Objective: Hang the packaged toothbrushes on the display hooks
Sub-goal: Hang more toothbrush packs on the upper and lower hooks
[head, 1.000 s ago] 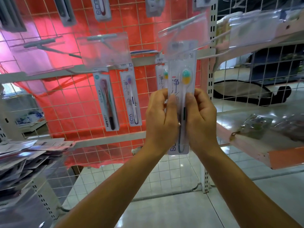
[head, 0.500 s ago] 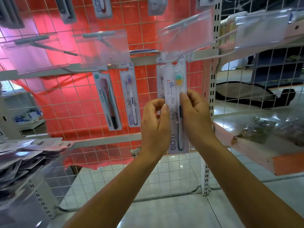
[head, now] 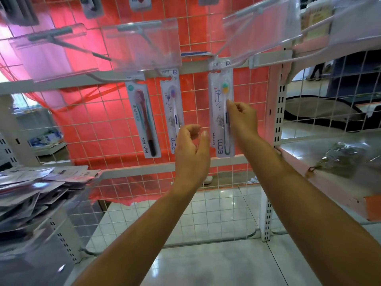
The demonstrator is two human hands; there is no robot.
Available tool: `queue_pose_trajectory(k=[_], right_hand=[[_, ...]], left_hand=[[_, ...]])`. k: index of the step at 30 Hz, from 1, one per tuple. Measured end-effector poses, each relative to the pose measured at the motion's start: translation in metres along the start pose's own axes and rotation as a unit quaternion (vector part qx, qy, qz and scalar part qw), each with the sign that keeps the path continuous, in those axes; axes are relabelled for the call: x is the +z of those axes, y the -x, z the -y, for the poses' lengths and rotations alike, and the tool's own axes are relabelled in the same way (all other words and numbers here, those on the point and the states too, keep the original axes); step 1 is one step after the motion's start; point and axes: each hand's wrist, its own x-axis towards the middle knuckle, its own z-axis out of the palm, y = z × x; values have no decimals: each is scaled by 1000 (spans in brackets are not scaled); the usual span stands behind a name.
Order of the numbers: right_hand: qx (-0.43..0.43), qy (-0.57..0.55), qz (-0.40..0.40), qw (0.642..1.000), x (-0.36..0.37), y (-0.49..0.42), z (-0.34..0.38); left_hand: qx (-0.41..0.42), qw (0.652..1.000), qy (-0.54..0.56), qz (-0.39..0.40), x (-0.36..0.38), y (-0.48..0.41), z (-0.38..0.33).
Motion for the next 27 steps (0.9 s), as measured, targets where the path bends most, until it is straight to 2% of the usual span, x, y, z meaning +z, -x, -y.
queue_pose_trajectory(k=[12,17,27], right_hand=[[54,45,-24,997,12,-29,-11],[32,69,-58,995,3,-12,-22],[-46,195,36,979,-1,47,-63]], left_hand=[[-7,998,-51,20,-10,2,10],[9,997,-79,22,-14,2,14],[51,972,-217,73,-6,0,27]])
